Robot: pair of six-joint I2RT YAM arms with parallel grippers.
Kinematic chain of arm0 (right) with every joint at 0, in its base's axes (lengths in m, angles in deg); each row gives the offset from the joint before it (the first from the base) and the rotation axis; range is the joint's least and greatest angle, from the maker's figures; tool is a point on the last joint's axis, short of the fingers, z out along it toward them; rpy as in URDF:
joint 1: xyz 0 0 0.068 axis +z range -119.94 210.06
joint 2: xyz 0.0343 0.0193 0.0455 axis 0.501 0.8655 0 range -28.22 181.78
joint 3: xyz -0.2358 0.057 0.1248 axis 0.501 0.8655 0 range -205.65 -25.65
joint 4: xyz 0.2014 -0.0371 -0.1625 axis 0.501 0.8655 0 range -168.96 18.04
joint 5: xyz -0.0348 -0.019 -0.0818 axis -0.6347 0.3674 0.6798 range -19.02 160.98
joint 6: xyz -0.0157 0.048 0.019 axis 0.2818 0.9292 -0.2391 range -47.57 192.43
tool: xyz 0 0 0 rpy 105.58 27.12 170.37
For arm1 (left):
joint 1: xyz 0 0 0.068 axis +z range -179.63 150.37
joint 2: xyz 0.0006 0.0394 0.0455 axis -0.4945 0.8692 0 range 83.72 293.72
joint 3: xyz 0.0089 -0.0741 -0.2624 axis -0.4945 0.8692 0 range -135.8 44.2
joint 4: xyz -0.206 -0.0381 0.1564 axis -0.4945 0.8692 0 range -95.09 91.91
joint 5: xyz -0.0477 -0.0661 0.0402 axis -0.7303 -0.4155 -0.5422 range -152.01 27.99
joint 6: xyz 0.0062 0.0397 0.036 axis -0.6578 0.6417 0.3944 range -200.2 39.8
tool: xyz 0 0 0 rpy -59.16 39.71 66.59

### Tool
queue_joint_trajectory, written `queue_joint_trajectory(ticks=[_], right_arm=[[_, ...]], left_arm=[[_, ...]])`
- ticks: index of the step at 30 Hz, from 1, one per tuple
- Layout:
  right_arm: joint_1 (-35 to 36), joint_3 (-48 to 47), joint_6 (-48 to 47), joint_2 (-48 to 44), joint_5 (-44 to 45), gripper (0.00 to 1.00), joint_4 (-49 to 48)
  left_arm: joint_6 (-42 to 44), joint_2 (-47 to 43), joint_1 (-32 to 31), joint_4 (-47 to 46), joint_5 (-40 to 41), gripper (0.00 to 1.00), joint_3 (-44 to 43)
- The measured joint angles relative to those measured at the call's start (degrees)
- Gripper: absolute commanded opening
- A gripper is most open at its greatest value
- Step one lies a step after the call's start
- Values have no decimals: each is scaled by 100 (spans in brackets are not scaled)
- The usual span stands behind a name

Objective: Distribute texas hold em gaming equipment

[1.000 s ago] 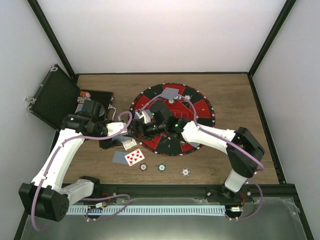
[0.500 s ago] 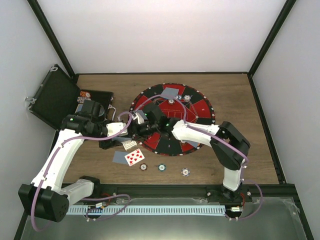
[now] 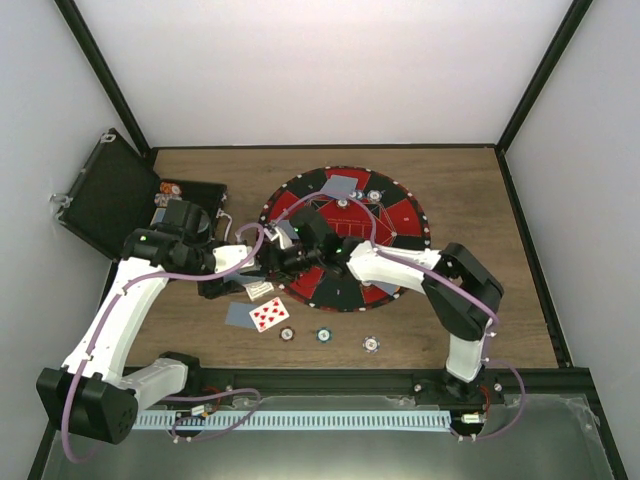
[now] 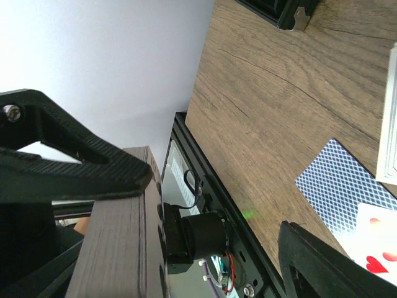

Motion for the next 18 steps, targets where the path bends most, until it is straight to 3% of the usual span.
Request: queue_joint_trajectory(ticks=[18], right_arm=[[-236,501,-107,-654,76,52,146]], left_arm=[[-7,70,0,-2,26,4,0]])
